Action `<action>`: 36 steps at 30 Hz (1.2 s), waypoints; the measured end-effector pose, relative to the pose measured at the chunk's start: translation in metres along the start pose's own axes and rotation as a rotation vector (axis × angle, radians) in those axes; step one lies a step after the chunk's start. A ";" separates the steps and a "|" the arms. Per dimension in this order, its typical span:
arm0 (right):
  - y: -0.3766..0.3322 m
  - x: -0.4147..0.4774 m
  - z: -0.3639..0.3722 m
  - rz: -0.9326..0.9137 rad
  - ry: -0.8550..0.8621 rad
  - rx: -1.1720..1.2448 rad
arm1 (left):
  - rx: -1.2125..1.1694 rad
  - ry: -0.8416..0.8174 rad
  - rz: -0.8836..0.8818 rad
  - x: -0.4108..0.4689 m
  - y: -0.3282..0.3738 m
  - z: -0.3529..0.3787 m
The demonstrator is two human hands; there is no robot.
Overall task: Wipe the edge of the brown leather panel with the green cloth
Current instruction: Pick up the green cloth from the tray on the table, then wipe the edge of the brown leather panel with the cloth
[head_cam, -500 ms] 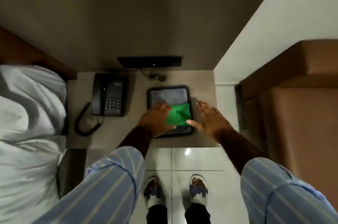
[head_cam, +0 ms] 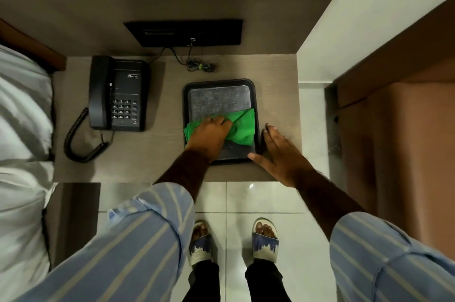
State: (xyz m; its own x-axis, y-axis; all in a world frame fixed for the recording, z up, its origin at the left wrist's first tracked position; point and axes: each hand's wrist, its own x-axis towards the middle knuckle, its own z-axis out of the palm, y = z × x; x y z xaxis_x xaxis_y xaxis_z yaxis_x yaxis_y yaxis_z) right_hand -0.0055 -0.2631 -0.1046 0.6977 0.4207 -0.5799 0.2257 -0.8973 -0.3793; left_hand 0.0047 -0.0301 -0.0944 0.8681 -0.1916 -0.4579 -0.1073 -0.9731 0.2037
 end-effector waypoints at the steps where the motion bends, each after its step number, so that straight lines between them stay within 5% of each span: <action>1: 0.000 -0.005 -0.006 -0.001 0.021 -0.048 | -0.046 0.015 -0.019 -0.002 0.003 -0.008; 19: 0.001 -0.223 -0.087 0.008 0.163 -0.189 | -0.375 0.209 -0.218 -0.189 0.146 -0.119; 26: 0.021 -0.346 -0.018 0.098 0.192 -0.179 | -0.452 0.248 -0.205 -0.270 0.199 -0.054; 36: 0.123 -0.455 0.118 0.314 0.116 -0.138 | -0.680 0.069 -0.218 -0.328 0.295 0.123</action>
State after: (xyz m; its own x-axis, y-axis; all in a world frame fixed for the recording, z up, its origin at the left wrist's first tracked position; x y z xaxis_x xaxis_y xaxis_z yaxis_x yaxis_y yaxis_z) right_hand -0.3754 -0.5491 0.0277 0.8181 0.1104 -0.5644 0.0721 -0.9934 -0.0898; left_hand -0.3713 -0.2703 0.0093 0.8666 0.0281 -0.4982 0.3780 -0.6889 0.6185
